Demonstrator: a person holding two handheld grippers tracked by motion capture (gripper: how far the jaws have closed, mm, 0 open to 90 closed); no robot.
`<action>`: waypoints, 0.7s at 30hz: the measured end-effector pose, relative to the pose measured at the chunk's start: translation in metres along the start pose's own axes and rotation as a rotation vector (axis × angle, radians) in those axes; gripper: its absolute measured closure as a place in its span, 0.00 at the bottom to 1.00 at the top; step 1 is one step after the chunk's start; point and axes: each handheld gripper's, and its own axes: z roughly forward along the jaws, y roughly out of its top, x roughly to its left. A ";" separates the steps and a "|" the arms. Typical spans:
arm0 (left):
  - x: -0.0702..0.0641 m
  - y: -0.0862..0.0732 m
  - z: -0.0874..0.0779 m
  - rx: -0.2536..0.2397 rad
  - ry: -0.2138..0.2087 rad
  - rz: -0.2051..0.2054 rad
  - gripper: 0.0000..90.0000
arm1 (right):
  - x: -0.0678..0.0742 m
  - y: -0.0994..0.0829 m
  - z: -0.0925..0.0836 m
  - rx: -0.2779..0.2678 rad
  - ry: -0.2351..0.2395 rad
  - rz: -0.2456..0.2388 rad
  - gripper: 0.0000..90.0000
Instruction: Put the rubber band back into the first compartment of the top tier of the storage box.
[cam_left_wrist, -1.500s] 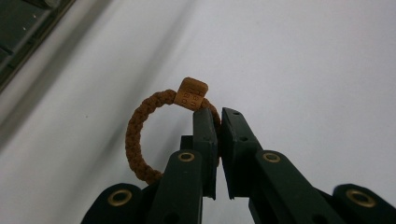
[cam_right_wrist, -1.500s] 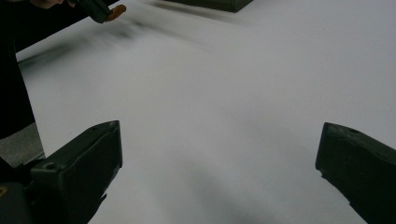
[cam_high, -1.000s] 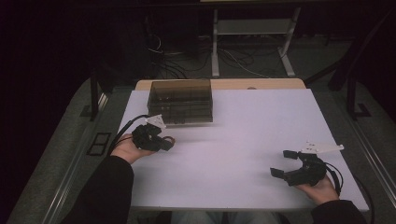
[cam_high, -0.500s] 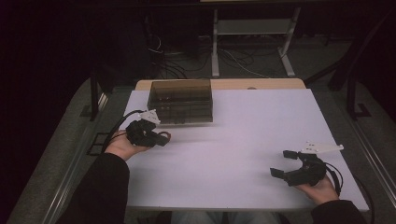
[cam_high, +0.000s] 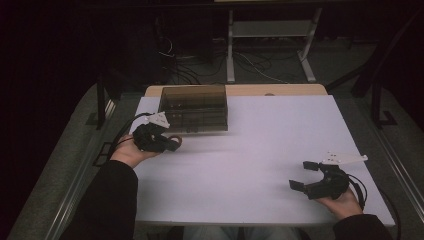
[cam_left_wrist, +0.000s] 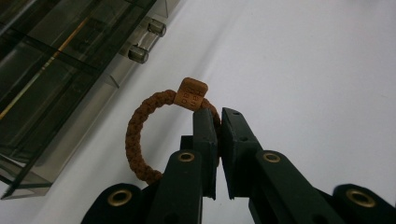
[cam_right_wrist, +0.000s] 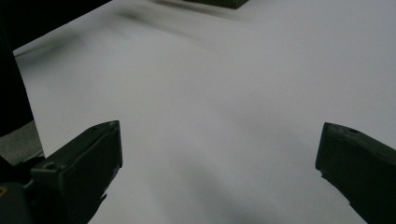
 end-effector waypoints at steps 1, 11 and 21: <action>0.001 0.000 -0.001 -0.002 0.001 -0.004 0.93 | 0.000 0.000 0.000 0.001 0.001 -0.001 0.00; 0.006 0.007 -0.009 -0.018 0.018 -0.007 0.93 | 0.000 0.000 -0.001 0.000 -0.001 0.006 0.00; 0.013 0.014 -0.013 -0.028 0.033 -0.018 0.93 | -0.001 -0.001 -0.001 -0.001 -0.003 0.006 0.00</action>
